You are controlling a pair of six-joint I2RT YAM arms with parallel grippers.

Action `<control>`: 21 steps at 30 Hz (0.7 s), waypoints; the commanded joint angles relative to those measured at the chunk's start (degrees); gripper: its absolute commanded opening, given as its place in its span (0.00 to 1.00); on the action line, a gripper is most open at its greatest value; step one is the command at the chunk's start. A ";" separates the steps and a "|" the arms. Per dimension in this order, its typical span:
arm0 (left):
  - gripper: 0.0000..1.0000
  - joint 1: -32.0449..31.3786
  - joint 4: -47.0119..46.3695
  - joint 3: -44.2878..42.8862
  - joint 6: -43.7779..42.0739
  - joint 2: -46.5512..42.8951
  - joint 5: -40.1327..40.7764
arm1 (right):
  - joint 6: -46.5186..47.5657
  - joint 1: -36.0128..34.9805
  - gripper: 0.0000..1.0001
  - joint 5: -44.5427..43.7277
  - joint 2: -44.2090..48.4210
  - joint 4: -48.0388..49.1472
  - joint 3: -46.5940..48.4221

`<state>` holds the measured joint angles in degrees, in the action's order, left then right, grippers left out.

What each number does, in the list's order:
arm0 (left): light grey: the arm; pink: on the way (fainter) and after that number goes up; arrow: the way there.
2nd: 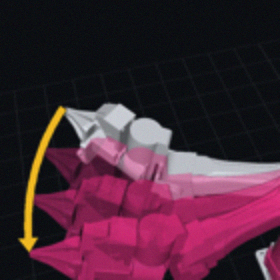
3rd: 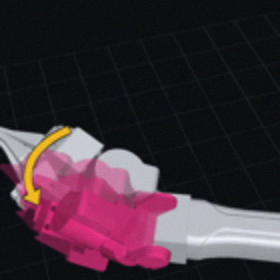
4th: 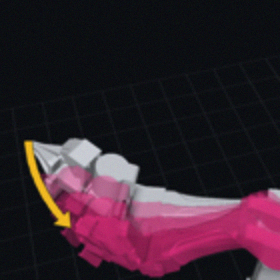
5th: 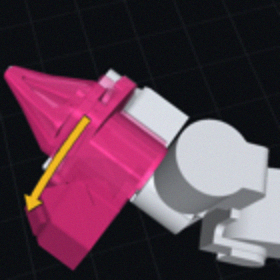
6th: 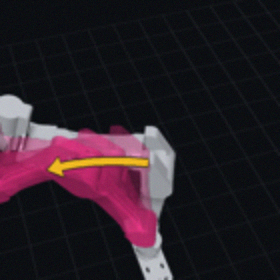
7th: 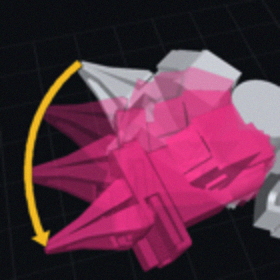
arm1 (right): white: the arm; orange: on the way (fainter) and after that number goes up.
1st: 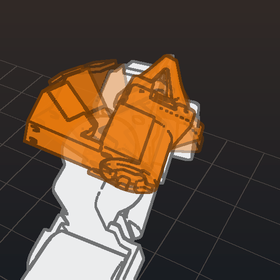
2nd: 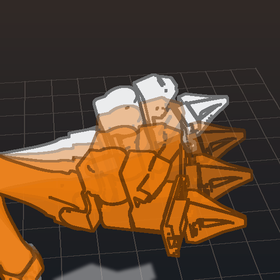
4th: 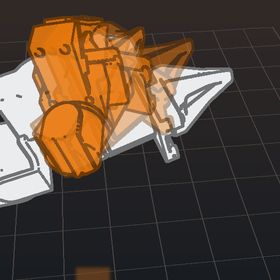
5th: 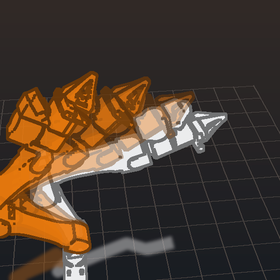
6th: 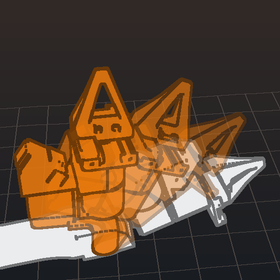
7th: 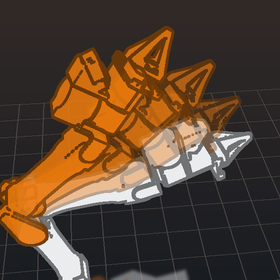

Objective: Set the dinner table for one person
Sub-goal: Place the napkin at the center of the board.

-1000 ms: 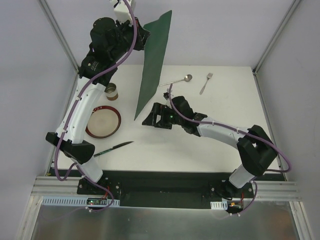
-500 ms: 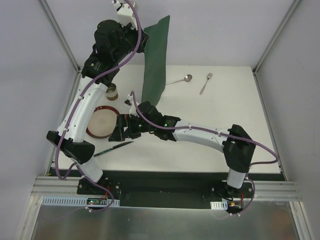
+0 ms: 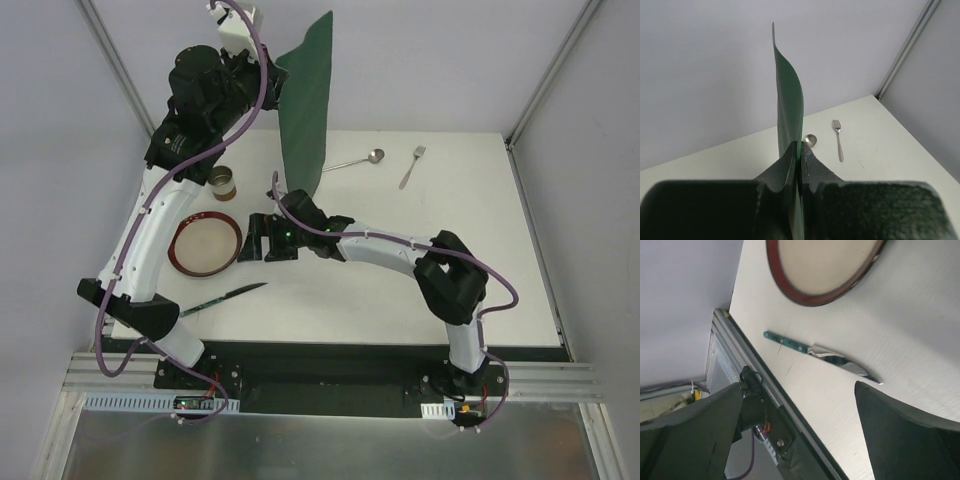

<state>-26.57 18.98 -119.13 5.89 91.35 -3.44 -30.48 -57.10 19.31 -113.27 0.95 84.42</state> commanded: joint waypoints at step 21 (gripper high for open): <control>0.00 -0.06 -8.61 24.97 4.21 -18.83 6.34 | 4.20 20.36 0.96 -7.09 27.57 0.28 -28.60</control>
<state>-26.57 15.64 -98.80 7.27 79.53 1.74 -27.27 -37.54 14.31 -91.88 1.48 58.22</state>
